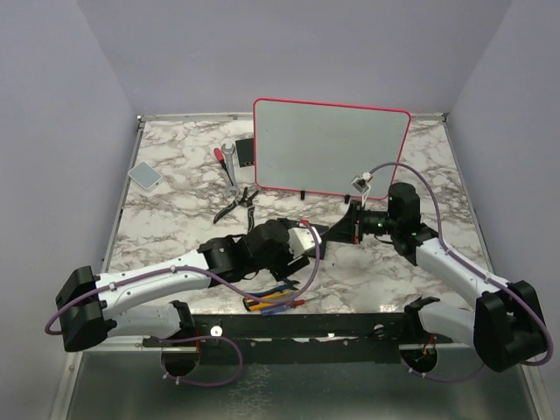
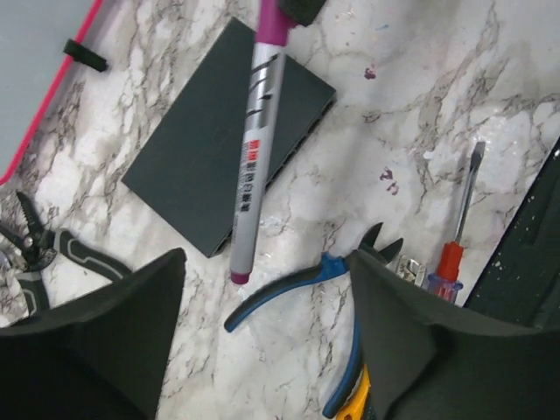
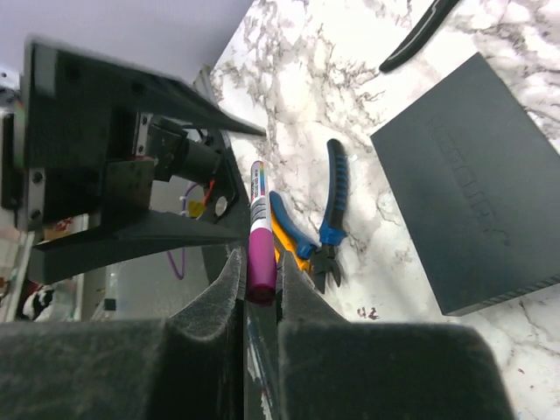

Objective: Write a sentence on the whiteboard
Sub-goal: Open the whiteboard marker at the center of the board.

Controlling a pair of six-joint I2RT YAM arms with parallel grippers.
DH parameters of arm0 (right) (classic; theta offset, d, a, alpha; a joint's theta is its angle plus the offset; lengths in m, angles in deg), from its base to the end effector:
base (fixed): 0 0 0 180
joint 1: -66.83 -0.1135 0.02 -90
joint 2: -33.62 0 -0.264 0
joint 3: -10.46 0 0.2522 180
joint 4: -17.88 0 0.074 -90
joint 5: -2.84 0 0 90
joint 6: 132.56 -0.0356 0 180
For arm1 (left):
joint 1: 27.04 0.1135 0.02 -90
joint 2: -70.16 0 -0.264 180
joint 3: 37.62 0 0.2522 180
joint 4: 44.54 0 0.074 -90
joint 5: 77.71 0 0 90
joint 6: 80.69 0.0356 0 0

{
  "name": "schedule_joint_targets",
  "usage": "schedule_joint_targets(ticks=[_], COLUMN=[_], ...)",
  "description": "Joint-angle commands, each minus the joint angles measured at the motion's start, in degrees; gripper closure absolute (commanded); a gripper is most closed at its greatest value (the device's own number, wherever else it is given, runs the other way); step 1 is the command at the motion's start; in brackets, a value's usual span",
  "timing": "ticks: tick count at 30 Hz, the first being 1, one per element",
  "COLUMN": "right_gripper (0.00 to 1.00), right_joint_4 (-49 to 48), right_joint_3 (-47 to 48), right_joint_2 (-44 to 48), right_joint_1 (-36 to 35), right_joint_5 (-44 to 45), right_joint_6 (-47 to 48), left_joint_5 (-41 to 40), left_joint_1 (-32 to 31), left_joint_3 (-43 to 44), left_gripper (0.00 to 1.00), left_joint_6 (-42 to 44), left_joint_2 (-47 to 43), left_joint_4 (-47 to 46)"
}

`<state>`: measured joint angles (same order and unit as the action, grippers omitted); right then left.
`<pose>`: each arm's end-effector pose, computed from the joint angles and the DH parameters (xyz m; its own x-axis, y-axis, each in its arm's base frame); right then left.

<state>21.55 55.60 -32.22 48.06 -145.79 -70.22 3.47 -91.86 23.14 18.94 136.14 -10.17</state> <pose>0.2100 0.1035 0.2270 -0.7656 -0.0050 -0.6432 -0.6192 0.2765 0.7349 0.1104 -0.2220 0.2621 -0.1261 0.6568 -0.7434 0.8775 0.4235 0.2253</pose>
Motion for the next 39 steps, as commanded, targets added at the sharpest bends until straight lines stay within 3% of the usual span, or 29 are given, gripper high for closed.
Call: schedule_joint_targets(ticks=[1, 5, 8, 15, 19, 26, 31, 39], right_gripper=[1.00, 1.00, 1.00, 1.00, 1.00, 1.00, 1.00, 1.00], right_joint_4=[-11.62, -25.49, -39.73, -69.91, -76.04, -74.26, -62.09, -48.02], right_joint_3=[-3.36, -6.32, -7.72, -6.27, -3.73, -1.66, 1.11, 3.87], right_joint_2=[3.68, 6.16, 5.79, -1.45, -4.18, -3.94, -2.52, 0.10], right_joint_1=[-0.14, -0.22, -0.19, -0.15, -0.28, -0.72, -1.27, -1.36], right_joint_5=[5.37, 7.76, 7.59, 5.37, 5.72, 6.46, 5.49, 3.63], right_joint_6=[-5.29, -14.11, -23.18, -41.30, -44.20, -42.48, -35.99, -28.36], left_joint_5=[5.90, 18.07, 21.90, 27.11, 31.91, 35.86, 37.60, 38.98], left_joint_1=[5.74, 17.34, 23.91, 28.21, 28.44, 28.50, 28.44, 28.50], left_joint_3=[1.01, -0.60, -2.44, -7.87, -7.21, -7.88, -6.84, -3.12], left_gripper=[0.13, 0.02, 0.01, 0.01, 0.01, 0.01, 0.02, 0.25], left_joint_6=[-4.32, -14.44, -27.33, -52.81, -56.62, -59.80, -60.12, -55.52], left_joint_2=[-5.84, -12.56, -15.61, -16.48, -14.23, -12.35, -10.63, -9.29], left_joint_4=[-2.80, -12.78, -24.55, -50.65, -53.21, -54.17, -52.94, -43.99])
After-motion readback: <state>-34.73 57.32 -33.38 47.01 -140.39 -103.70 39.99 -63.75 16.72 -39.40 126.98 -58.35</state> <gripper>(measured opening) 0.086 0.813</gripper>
